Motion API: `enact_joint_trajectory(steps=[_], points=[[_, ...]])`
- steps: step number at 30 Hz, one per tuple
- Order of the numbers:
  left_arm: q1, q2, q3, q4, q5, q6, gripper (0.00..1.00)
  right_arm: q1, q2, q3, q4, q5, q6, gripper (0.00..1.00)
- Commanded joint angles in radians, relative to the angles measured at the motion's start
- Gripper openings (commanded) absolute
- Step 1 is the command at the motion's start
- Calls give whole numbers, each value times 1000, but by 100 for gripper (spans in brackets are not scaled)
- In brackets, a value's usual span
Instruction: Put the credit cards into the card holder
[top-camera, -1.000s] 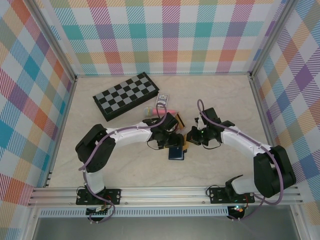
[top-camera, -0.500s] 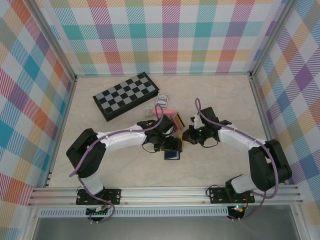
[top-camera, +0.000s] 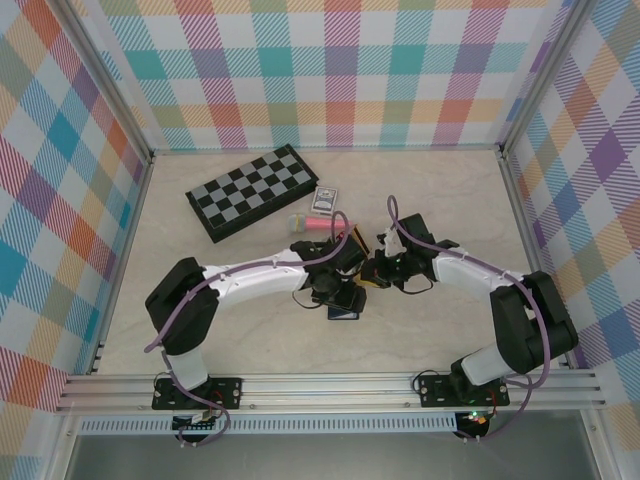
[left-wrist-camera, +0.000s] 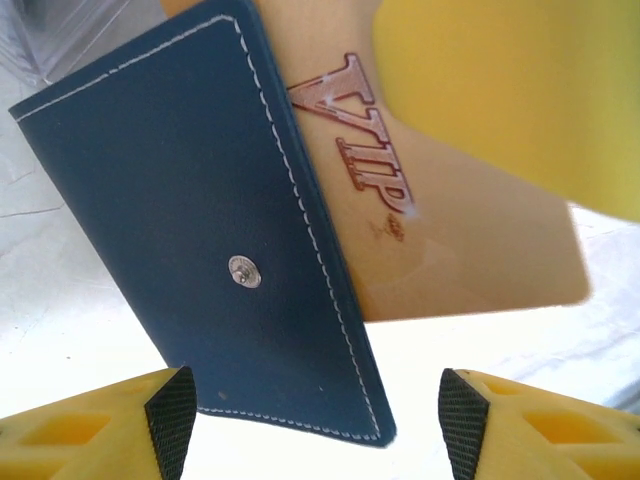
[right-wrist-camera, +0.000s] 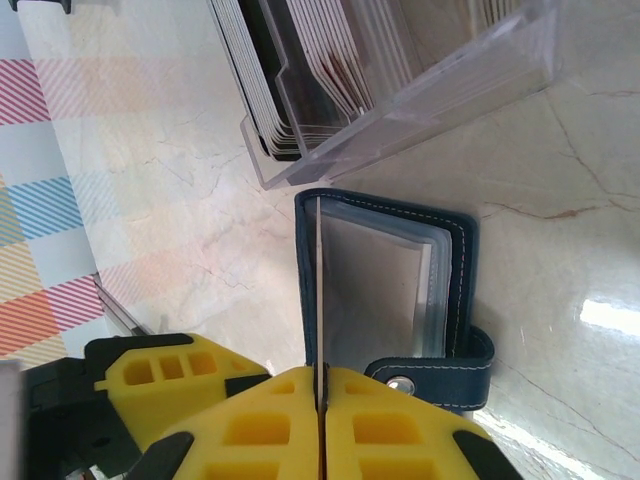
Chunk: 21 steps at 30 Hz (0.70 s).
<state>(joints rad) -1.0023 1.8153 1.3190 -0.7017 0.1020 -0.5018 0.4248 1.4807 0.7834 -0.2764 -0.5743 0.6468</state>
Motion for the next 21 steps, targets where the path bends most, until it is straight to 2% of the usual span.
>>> enact_joint_trajectory(steps=[1,6,15,21], points=[[-38,46,55,-105,-82,37,67,-8,13,10,24,-33,8,7],[-56,66,78,-135,-158,21,58,-8,18,7,29,-34,12,7],[-61,41,84,-112,-171,12,20,-7,21,10,17,-20,10,7],[-61,2,68,-113,-194,-1,1,-8,12,14,-22,34,4,7]])
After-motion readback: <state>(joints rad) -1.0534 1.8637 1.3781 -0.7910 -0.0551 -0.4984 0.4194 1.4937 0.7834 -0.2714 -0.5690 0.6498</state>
